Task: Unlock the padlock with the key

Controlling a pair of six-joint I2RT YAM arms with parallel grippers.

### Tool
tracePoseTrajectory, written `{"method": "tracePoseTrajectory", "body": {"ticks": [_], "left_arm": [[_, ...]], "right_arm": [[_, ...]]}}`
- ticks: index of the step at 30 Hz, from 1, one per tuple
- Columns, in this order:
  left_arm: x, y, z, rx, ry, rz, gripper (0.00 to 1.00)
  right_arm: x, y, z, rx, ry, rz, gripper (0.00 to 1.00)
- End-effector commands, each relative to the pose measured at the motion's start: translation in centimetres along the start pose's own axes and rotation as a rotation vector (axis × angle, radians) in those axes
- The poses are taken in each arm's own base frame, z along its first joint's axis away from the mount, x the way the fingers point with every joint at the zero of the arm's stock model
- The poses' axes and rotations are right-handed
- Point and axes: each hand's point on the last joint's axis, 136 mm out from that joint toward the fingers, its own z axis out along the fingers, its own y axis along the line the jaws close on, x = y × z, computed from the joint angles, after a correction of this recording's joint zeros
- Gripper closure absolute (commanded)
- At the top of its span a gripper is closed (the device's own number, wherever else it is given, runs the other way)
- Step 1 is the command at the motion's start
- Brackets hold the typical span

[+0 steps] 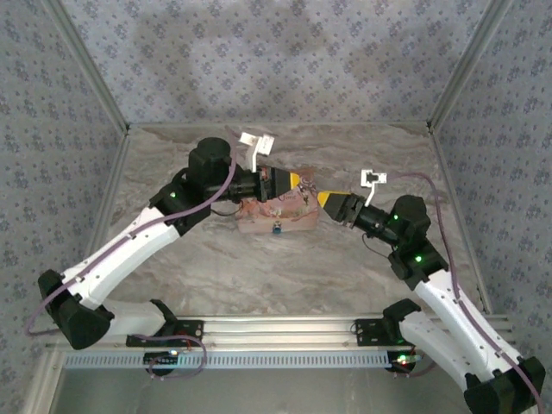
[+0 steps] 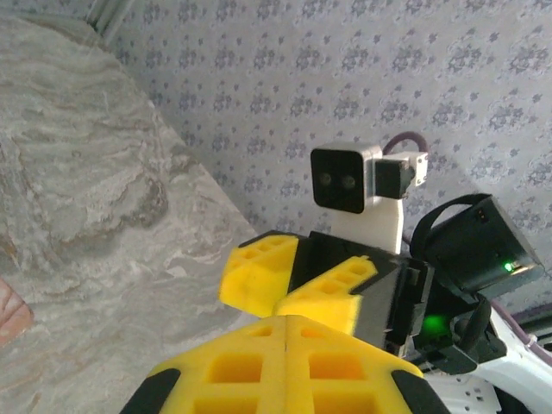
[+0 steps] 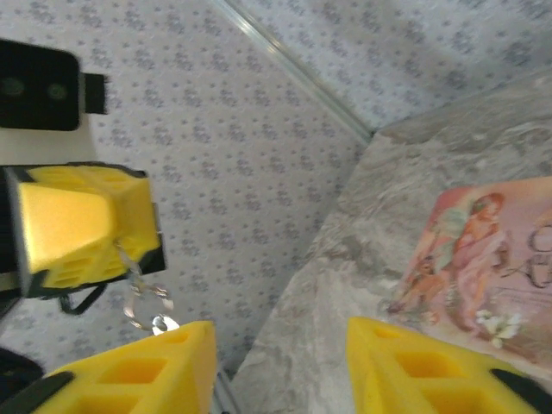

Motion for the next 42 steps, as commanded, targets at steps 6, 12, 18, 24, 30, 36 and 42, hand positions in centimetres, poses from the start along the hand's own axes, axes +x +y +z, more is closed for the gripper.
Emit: {"method": "tracePoseTrajectory", "body": {"ticks": [6,12,18,24,30,36,42], "left_arm": [[0.7,-1.1,0.5,0.065,0.053,0.002,1.00],[0.8,-1.6,0.9,0.087,0.054,0.002,1.00],[0.6,-1.8,1.0,0.104,0.032,-0.009,1.00],[0.4,-1.6,1.0,0.110,0.009,-0.021,1.00],[0.2,-1.6,0.9,0.117,-0.019,-0.033,1.00],[-0.2,-1.9,0.7,0.127,-0.042,-0.040,1.00],[-0.8,-1.8,0.3,0.132,-0.075,-0.048,1.00]], "right_arm": [[-1.1,5.3,-0.1,-0.205,-0.022,-0.080,0.41],[-0.9,5.5,0.6,-0.216,-0.009,-0.079,0.41],[-0.8,6.6,1.0,-0.251,-0.007,-0.091,0.44],[-1.5,7.2,0.7,-0.274,-0.048,-0.085,0.46],[-2.1,7.5,0.4,-0.297,-0.094,-0.058,0.43],[-1.8,6.8,0.8,-0.277,-0.087,-0.046,0.44],[-1.2,5.6,1.0,-0.245,-0.082,-0.030,0.41]]}}
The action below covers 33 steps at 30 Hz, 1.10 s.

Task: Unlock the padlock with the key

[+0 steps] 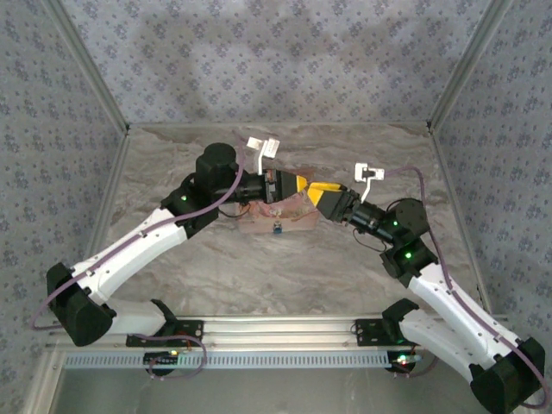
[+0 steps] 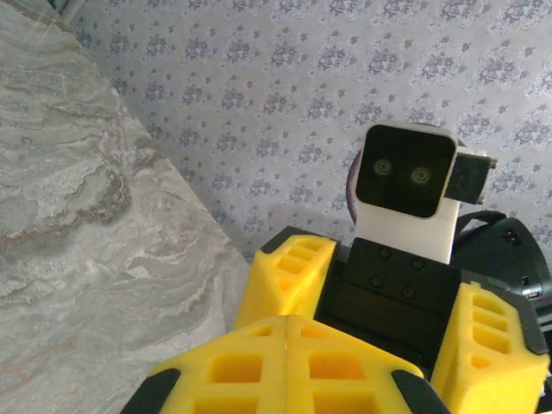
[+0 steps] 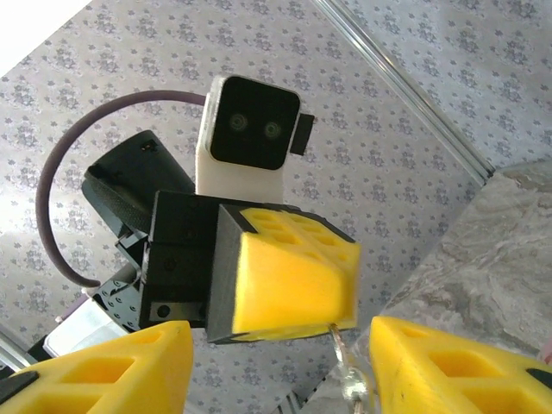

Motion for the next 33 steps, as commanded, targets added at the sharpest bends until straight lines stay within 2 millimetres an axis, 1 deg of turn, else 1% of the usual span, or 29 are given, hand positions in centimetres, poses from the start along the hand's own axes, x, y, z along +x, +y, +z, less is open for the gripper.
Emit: {"method": "tracePoseTrajectory", "body": {"ticks": [1,5,6,12,15,19,24,33], "left_arm": [[-1.34,-1.78,-0.97,0.051,-0.063,0.021,1.00],[-1.36,-1.73,-1.01,0.051,-0.065,0.015,1.00],[-1.41,-1.79,-1.06,0.052,-0.068,0.015,1.00],[-1.83,-1.73,-1.32,0.048,-0.095,0.012,1.00],[-1.89,-1.70,-1.27,0.048,-0.097,0.010,1.00],[-1.86,-1.64,-1.17,0.054,-0.100,0.004,1.00],[-1.68,-1.54,-1.10,0.058,-0.099,-0.005,1.00],[-1.78,-1.33,-0.97,0.060,-0.107,-0.010,1.00]], "right_arm": [[-0.05,-0.09,-0.20,0.001,-0.021,0.003,0.41],[-0.22,-0.18,-0.35,0.011,-0.032,0.000,0.41],[-0.25,-0.06,-0.37,0.007,-0.033,-0.003,0.42],[-0.01,0.11,-0.38,-0.007,-0.023,0.002,0.54],[0.07,0.05,-0.36,-0.008,-0.023,0.005,0.57],[0.03,-0.14,-0.30,-0.001,-0.025,0.008,0.54],[-0.15,-0.16,-0.18,-0.001,-0.032,0.005,0.60],[-0.06,-0.59,0.10,0.006,-0.027,0.013,0.62]]}}
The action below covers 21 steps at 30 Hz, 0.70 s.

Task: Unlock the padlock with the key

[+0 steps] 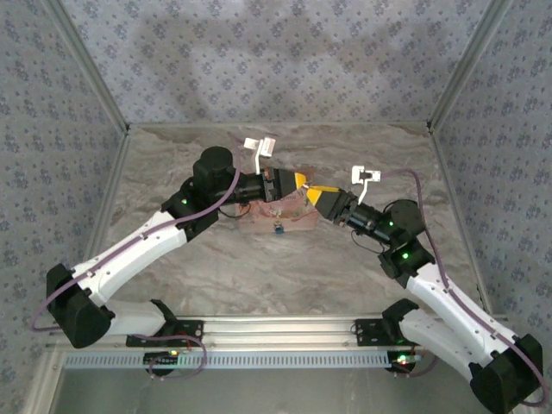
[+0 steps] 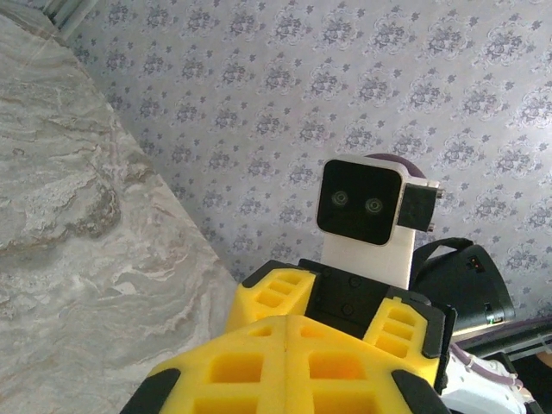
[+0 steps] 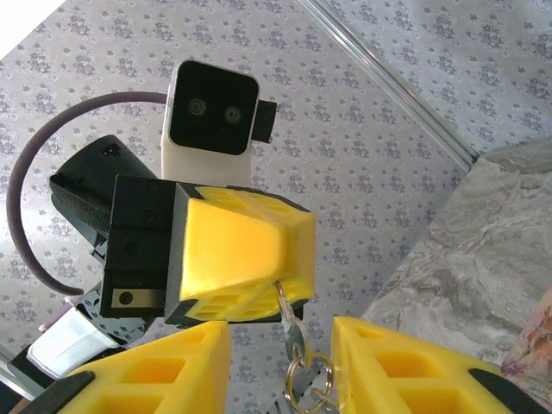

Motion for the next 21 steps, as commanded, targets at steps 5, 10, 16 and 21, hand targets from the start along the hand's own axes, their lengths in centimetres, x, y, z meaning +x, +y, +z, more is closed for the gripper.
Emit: {"method": "tracePoseTrajectory", "body": {"ticks": [5,10,16,21], "left_arm": [[-1.05,-1.38,-0.72,0.041,-0.049,0.026,1.00],[-0.95,-1.35,-0.72,0.045,-0.047,0.022,1.00],[-0.83,-1.40,-0.88,0.045,-0.048,0.022,1.00],[-0.82,-1.62,-0.87,0.053,-0.049,0.025,1.00]], "right_arm": [[-0.72,0.64,0.03,-0.019,-0.034,-0.016,0.71],[-0.80,0.71,0.02,-0.018,-0.035,-0.022,0.85],[-0.77,0.90,-0.07,-0.025,-0.032,-0.033,0.98],[-0.84,1.00,-0.27,-0.019,-0.038,-0.043,1.00]]}}
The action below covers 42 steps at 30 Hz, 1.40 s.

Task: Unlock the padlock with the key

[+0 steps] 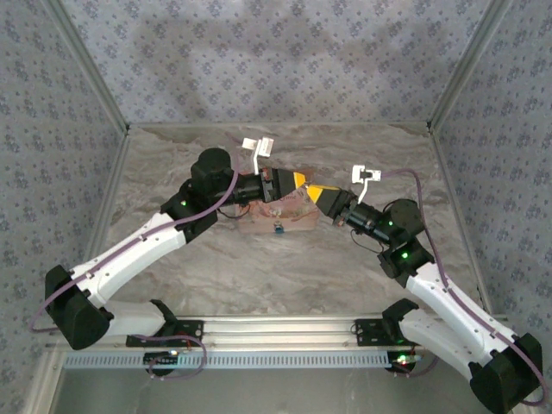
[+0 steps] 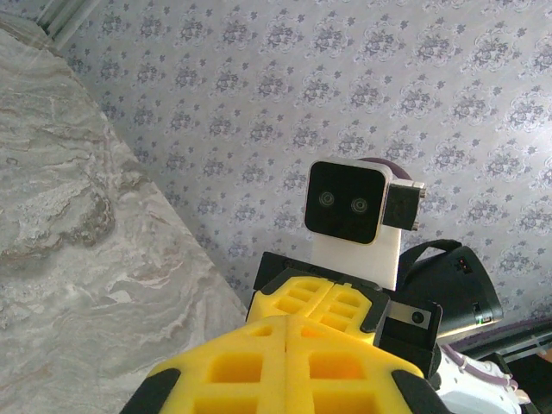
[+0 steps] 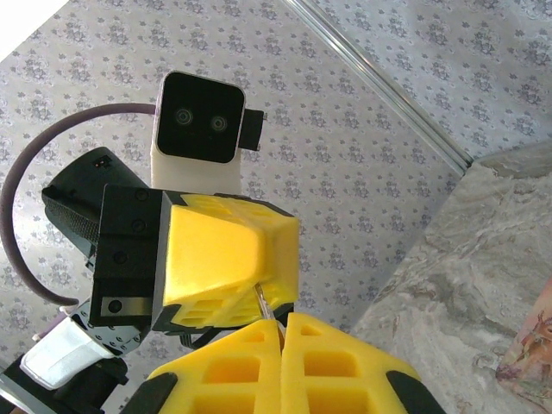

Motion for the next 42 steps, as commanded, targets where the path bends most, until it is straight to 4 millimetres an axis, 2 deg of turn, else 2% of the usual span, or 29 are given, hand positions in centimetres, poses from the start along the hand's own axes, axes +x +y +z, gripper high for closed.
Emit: {"method": "tracePoseTrajectory", "body": {"ticks": [1,11,12,13,16,18,23,27,31,34,38,42], "left_arm": [[-0.7,-1.4,-0.6,0.039,-0.033,0.022,1.00],[-0.6,-1.0,-0.4,0.013,-0.032,0.020,1.00],[-0.6,-0.5,-0.6,-0.016,-0.040,0.019,0.90],[-0.7,0.1,-1.0,-0.048,-0.049,0.018,0.76],[-0.4,2.2,-2.4,-0.144,-0.079,0.013,0.49],[0.3,3.9,-3.4,-0.217,-0.090,0.007,0.46],[4.1,9.8,-5.9,-0.436,-0.058,-0.028,0.40],[7.9,13.2,-6.7,-0.521,-0.027,-0.058,0.36],[10.7,15.5,-6.8,-0.569,-0.026,-0.059,0.28],[12.0,17.0,-6.8,-0.591,-0.043,-0.062,0.26],[13.3,19.0,-7.0,-0.622,-0.050,-0.079,0.25],[13.9,19.8,-6.9,-0.641,-0.072,-0.056,0.24]], "right_arm": [[-0.7,1.2,-0.4,-0.028,-0.026,-0.043,1.00],[-0.5,1.0,-0.4,-0.003,-0.002,-0.051,1.00],[-0.5,0.8,-0.6,0.010,0.001,-0.055,1.00],[-0.5,0.6,-0.8,0.025,0.004,-0.059,1.00],[-0.7,-0.5,-1.7,0.092,0.016,-0.069,1.00],[-1.0,-1.5,-2.4,0.142,0.013,-0.072,1.00],[-1.6,-5.3,-4.0,0.318,0.031,-0.075,1.00],[-2.2,-8.0,-3.8,0.423,0.077,-0.111,1.00],[-3.1,-11.4,-2.4,0.507,0.129,-0.167,1.00],[-4.0,-14.1,-0.8,0.549,0.152,-0.187,1.00],[-5.0,-18.7,1.4,0.616,0.194,-0.187,1.00],[-6.0,-23.2,4.4,0.633,0.227,-0.147,1.00]]}}
